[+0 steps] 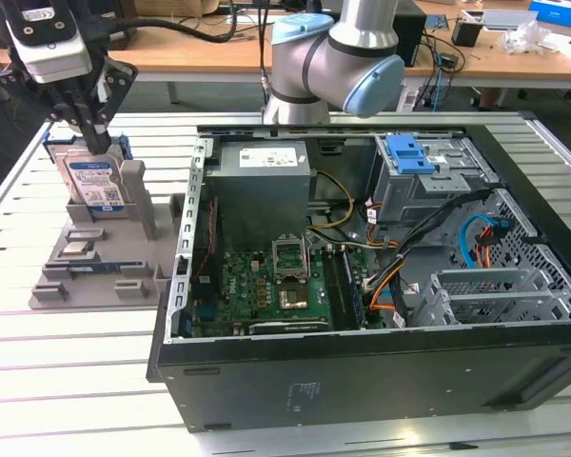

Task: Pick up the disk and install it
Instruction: 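Reach for the disk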

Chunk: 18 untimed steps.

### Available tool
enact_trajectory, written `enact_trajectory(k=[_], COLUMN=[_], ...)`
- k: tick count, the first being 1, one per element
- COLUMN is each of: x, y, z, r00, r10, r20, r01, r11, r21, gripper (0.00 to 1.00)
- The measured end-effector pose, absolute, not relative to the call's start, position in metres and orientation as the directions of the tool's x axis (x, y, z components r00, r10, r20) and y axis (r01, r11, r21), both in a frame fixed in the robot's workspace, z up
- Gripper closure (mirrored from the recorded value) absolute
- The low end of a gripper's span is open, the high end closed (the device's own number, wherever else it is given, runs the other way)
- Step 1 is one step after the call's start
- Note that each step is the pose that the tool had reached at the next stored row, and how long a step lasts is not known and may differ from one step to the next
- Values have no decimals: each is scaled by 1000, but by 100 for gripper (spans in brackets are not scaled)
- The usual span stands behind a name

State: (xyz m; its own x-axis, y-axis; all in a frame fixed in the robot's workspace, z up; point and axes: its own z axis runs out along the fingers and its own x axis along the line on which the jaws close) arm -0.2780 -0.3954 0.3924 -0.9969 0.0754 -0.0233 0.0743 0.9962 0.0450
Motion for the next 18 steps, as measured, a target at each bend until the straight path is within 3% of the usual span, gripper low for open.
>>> enact_trajectory(k=[18], x=[-328], y=[-384], z=[391], r00=[-997], r10=[75], r20=[-23], r01=[74], r11=[996], r21=[44], gripper=[90])
